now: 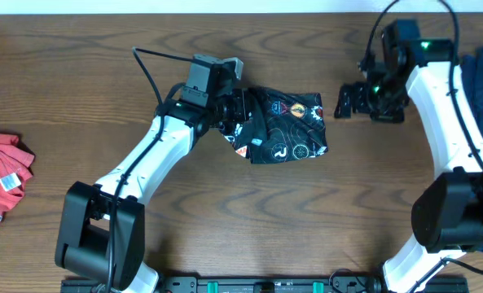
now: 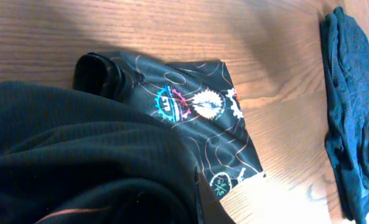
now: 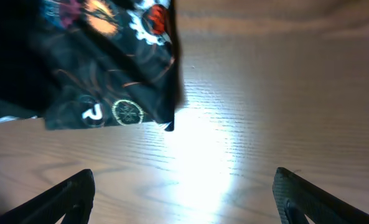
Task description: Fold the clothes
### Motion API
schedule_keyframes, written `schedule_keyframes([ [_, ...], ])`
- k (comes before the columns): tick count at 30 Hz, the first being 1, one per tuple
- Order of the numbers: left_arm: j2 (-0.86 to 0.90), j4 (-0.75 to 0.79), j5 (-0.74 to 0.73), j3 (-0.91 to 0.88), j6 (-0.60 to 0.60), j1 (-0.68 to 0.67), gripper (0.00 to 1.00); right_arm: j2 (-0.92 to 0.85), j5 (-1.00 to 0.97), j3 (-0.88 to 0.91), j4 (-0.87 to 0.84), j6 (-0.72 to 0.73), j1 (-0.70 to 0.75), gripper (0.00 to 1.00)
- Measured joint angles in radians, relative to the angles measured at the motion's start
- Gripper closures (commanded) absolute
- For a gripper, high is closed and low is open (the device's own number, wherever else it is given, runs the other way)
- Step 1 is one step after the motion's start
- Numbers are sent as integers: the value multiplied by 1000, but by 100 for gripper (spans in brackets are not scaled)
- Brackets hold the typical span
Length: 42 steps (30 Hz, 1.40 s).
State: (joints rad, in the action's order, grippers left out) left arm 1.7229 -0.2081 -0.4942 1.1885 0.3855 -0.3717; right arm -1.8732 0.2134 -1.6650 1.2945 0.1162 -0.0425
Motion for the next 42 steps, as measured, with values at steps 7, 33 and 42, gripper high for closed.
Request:
schedule_keyframes([
  [7, 0, -1, 0, 1, -5, -38, 94, 0, -5, 132, -89, 45, 0, 16],
  [33, 0, -156, 98, 9, -48, -30, 95, 0, -112, 183, -111, 148, 24, 23],
  [42, 0, -319, 109, 11, -48, 142, 94, 0, -117, 183, -120, 154, 24, 23],
])
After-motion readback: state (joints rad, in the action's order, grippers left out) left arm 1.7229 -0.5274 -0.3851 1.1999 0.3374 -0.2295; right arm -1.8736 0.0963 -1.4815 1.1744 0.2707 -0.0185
